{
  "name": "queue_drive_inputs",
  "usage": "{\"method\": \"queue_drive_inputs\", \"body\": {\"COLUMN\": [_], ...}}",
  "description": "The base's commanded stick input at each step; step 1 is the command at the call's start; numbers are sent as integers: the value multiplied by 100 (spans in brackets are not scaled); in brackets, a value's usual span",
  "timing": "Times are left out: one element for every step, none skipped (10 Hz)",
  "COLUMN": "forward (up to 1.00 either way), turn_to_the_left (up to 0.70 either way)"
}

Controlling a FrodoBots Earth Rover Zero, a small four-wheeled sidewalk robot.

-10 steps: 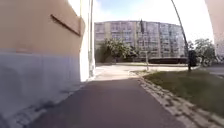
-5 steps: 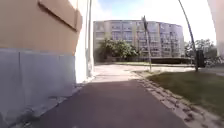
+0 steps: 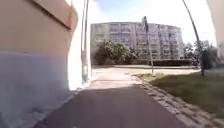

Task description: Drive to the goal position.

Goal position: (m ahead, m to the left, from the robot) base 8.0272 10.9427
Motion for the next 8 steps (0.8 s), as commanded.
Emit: {"method": "queue_drive_inputs", "body": {"forward": [85, 85, 85, 85, 85, 85, 85, 85], "turn_to_the_left": [0, 0, 0, -6, -34, -34, -34, -32]}}
